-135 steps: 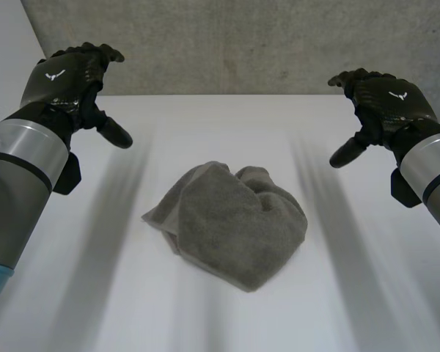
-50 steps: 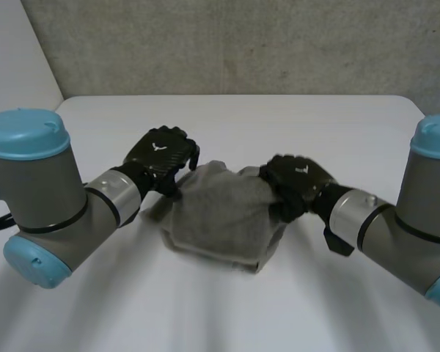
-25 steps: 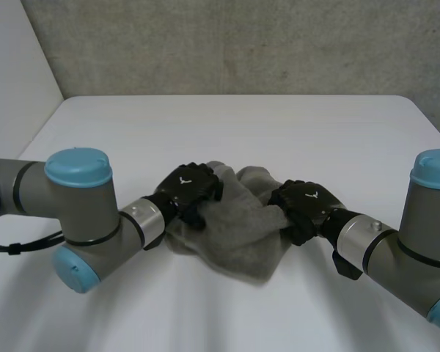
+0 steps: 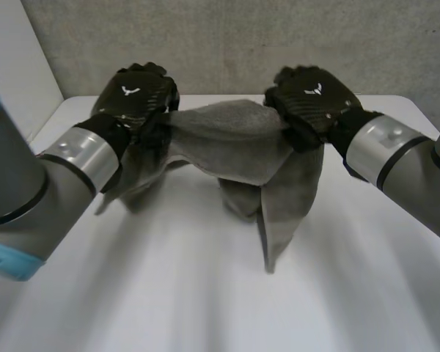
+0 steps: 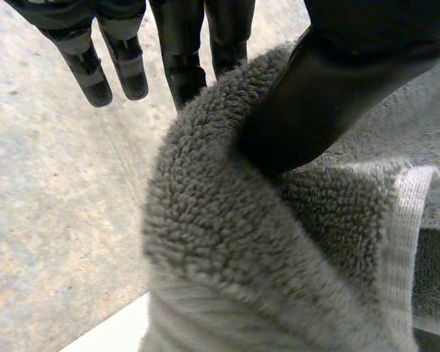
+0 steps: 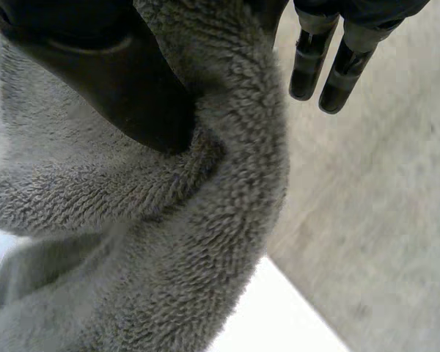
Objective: Fold the towel.
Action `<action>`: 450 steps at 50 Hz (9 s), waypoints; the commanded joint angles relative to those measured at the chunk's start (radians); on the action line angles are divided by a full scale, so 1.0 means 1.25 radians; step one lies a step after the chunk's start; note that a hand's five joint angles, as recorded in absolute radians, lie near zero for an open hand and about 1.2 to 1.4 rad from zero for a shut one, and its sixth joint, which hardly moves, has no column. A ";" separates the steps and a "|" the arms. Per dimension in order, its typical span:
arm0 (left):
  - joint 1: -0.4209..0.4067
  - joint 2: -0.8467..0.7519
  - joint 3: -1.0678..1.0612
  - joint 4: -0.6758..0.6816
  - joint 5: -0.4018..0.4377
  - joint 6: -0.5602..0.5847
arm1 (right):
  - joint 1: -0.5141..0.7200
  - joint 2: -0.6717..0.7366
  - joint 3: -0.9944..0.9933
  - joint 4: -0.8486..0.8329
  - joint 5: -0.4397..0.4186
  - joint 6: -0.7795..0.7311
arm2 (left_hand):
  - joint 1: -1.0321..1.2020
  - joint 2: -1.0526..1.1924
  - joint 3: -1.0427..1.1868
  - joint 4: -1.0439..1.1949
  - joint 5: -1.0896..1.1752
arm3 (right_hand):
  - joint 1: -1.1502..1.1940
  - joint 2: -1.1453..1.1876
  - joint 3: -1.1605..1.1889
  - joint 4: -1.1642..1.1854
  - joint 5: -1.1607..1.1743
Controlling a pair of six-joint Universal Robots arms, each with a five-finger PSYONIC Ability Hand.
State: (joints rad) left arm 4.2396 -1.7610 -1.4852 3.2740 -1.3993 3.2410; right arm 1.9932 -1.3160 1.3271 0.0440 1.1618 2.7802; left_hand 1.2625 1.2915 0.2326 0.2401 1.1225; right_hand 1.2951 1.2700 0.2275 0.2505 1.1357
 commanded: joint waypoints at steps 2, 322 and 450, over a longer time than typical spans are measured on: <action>-0.011 0.012 -0.099 -0.054 -0.005 -0.018 | 0.083 0.067 0.000 0.000 -0.005 -0.177 | 0.107 0.084 -0.046 -0.052 0.079 | -0.022 -0.001 -0.042 -0.061 -0.034; 0.241 -0.157 -0.275 0.050 0.136 0.294 | -0.132 0.099 0.288 -0.138 -0.037 -0.079 | -0.353 -0.376 -0.046 -0.052 -0.381 | 0.081 0.101 -0.042 -0.061 0.069; 0.244 -0.070 0.329 0.076 0.067 0.066 | -0.198 0.091 -0.335 -0.178 0.073 0.073 | 0.107 0.084 -0.046 -0.052 0.079 | 0.081 0.101 -0.042 -0.061 0.069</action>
State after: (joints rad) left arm 4.5372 -1.8550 -1.0153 3.3259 -1.3356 3.3652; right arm 1.7529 -1.1720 0.8229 -0.1148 1.2607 2.8197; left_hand 1.2724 1.3483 0.2319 0.2402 1.1641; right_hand 1.3098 1.3340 0.2263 0.2505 1.1659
